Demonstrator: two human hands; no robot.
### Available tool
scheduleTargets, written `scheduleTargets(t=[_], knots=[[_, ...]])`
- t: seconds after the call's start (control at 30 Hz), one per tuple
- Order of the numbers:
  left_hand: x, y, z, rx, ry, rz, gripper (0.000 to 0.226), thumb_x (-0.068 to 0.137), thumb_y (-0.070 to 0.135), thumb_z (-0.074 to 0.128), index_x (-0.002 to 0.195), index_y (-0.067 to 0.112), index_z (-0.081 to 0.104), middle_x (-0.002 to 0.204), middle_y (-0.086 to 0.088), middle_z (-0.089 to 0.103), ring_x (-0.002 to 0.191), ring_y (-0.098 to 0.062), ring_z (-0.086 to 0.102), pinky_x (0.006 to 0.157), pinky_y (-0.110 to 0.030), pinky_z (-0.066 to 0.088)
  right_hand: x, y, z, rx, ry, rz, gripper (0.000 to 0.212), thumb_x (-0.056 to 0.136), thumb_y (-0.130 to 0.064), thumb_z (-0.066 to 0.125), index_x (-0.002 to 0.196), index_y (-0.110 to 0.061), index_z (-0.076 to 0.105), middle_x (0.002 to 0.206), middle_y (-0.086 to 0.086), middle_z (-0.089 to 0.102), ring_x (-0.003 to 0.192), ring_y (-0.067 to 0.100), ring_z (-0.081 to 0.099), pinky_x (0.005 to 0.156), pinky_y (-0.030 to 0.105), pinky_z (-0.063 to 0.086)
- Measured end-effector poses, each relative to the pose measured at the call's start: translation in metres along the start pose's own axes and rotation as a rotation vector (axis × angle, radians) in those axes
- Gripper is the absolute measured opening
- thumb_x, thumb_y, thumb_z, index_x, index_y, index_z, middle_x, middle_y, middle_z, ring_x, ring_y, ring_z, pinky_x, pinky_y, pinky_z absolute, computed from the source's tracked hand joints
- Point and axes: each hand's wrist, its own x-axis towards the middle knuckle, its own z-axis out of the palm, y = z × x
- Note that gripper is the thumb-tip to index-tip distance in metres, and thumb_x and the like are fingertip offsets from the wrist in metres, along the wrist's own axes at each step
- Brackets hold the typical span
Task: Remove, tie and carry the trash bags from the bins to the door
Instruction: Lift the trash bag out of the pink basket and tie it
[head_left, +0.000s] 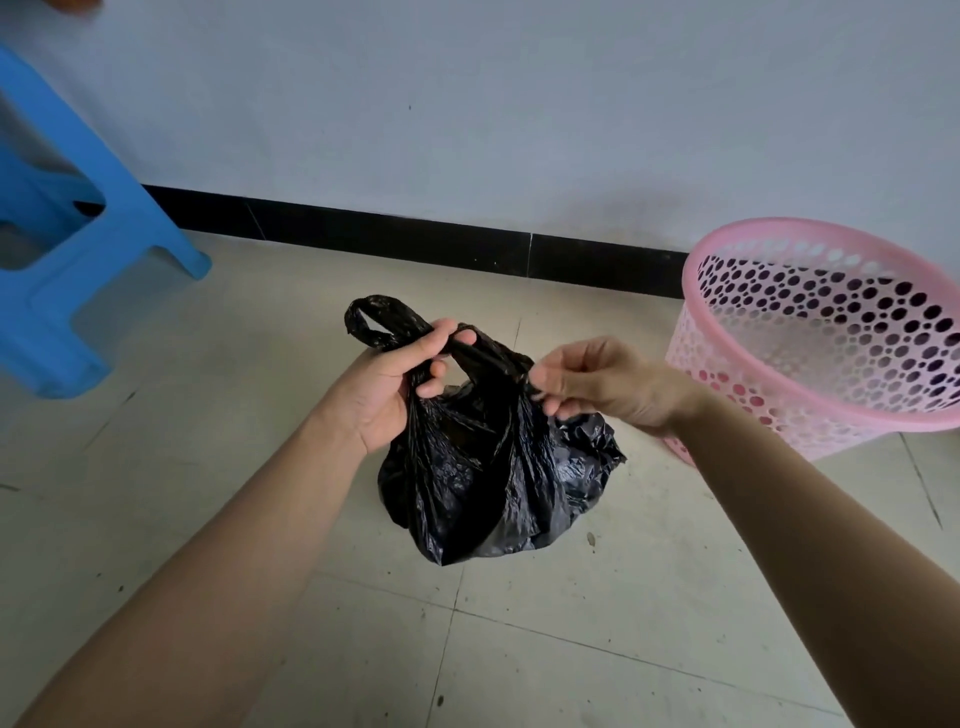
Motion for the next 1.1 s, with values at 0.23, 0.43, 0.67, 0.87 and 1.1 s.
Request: scheduleTargets(t=[0.23,0.43,0.67,0.87,1.1], knots=[[-0.004,0.008,-0.003,0.049,-0.030,-0.002,0.015,0.089,0.000,0.054,0.098,0.005,0.066,0.082,-0.005,0.063,0.056,-0.007,0.052,0.052,-0.018,0.044,0.004,0.004,0.005,-0.098,0.135,0.012,0.026,0.088,-0.024,0.072,0.113,-0.016,0.071,0.082,-0.007,0.065,0.072,0.007,0.056,0.063,0.018,0.044],[-0.010,0.018,-0.001,0.165,-0.146,-0.038,0.016,0.084,0.000,0.057,0.090,0.005,0.071,0.079,-0.008,0.062,0.056,-0.011,0.056,0.053,-0.021,0.049,0.027,0.006,0.010,-0.305,0.076,0.033,0.073,0.077,-0.041,0.076,0.143,-0.038,0.044,0.144,-0.008,0.049,0.134,0.013,0.043,0.111,0.039,0.034],[-0.013,0.024,-0.006,0.405,-0.101,-0.074,0.016,0.095,0.000,0.054,0.102,0.004,0.067,0.089,-0.012,0.069,0.072,-0.018,0.063,0.068,-0.026,0.056,0.036,0.005,0.015,-0.223,0.116,-0.030,0.017,0.098,-0.023,0.059,0.105,-0.012,0.069,0.091,0.012,0.070,0.082,0.021,0.063,0.085,0.047,0.049],[-0.002,0.018,0.007,0.290,0.146,0.065,0.016,0.094,0.002,0.061,0.108,-0.003,0.068,0.105,-0.018,0.071,0.094,-0.024,0.072,0.083,-0.029,0.058,0.029,0.005,0.012,-0.054,0.124,-0.040,0.022,0.100,-0.012,0.054,0.116,0.000,0.063,0.104,0.022,0.067,0.094,0.030,0.062,0.094,0.046,0.049],[-0.004,0.009,0.009,-0.056,0.325,0.124,0.012,0.091,0.000,0.064,0.103,-0.001,0.067,0.096,-0.012,0.072,0.089,-0.018,0.073,0.073,-0.027,0.059,0.020,0.021,0.017,-0.092,0.006,0.090,0.027,0.099,-0.023,0.057,0.113,-0.003,0.067,0.105,0.020,0.072,0.091,0.033,0.070,0.087,0.035,0.057]])
